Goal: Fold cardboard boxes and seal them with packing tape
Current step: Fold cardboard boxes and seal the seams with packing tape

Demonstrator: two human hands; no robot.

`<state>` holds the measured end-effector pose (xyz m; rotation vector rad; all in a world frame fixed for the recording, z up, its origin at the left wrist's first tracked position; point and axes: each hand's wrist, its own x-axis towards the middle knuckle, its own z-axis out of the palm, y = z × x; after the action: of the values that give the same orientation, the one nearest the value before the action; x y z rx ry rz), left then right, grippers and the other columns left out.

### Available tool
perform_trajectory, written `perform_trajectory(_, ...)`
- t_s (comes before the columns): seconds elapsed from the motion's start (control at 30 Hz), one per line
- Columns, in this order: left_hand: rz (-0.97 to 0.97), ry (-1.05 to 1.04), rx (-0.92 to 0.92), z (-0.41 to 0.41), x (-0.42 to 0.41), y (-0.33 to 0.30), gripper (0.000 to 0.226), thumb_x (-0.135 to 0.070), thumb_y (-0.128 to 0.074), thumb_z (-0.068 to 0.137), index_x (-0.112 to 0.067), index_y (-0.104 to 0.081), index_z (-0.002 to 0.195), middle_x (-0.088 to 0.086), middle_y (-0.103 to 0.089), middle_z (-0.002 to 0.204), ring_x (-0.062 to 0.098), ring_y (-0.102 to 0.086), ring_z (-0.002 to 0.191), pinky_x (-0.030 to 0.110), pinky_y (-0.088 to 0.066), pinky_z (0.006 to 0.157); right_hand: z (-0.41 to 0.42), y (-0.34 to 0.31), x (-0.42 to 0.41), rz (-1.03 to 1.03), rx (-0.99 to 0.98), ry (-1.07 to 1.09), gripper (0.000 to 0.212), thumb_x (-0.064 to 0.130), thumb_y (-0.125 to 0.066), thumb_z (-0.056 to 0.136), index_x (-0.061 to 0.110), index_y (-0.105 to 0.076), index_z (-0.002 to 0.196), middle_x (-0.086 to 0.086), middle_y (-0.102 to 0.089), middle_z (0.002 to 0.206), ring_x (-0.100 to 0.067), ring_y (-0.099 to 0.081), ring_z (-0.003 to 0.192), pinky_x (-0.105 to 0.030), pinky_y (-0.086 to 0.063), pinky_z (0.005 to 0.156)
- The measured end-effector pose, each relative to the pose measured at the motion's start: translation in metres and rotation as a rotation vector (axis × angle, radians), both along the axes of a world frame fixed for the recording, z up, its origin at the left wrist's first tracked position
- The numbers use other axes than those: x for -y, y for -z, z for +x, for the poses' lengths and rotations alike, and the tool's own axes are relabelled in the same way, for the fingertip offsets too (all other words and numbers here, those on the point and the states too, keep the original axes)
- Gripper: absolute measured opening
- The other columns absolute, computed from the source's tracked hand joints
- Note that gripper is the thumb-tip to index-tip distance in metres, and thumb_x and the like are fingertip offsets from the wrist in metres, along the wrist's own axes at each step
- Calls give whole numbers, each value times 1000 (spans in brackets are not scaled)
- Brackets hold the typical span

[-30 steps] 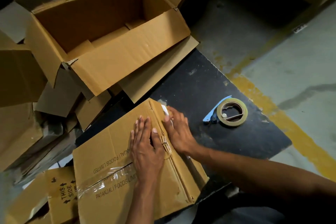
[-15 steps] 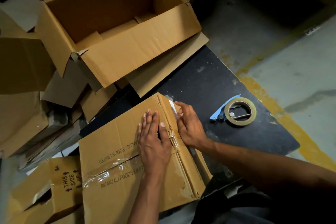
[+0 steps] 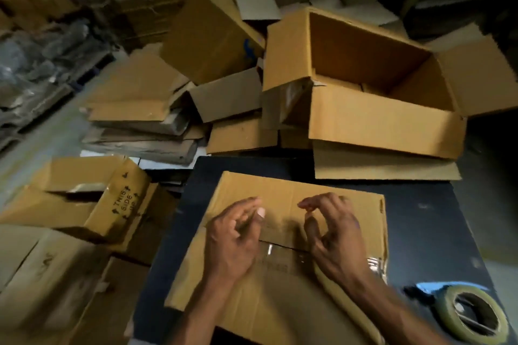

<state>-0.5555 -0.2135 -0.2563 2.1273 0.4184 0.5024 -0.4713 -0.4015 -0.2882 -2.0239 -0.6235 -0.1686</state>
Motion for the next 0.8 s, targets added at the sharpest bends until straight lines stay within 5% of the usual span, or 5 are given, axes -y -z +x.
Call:
perform_trajectory(0.23,-582,-251,42,-67,-166,34,47,-60,-63,94,-22,-75,120,-11,-76,118,7,-69,114,42,-55,102,-36,6,-154,-378,72,-262,29,33,-51,96,36,-64,122,19,-59,128,-9,-50,122,-38,-48,100)
perform_trajectory(0.4,-741,25,-151,-85,-194,68,87,-105,-26,68,-59,-56,135,-41,-50,140,-12,-45,134,26,-31,119,-49,20,-204,-588,125,-248,52,48,-33,105,26,-53,148,4,-45,159,-17,-26,154,-46,-33,120)
perform_trajectory(0.57,-1228,304,-159,-73,-188,108,99,-102,-19,73,-45,-50,149,-20,-44,158,5,-32,151,45,-12,128,-44,34,-217,-586,152,-138,48,36,-40,105,16,-53,147,-3,-45,158,-19,-26,155,-46,-31,121)
perform_trajectory(0.67,-1216,411,-271,-69,-181,124,98,-102,-21,75,-45,-48,151,-17,-40,161,6,-26,154,44,-10,130,-49,38,-219,-612,143,-124,50,33,-39,104,15,-49,149,-4,-43,159,-19,-23,156,-45,-27,121)
perform_trajectory(0.8,-747,406,-479,-69,-196,123,106,-105,-13,69,-47,-40,154,-22,-30,164,2,-22,153,37,-15,129,-39,39,-212,-601,133,-134,52,28,-40,99,12,-49,147,-9,-44,158,-28,-31,152,-51,-30,118)
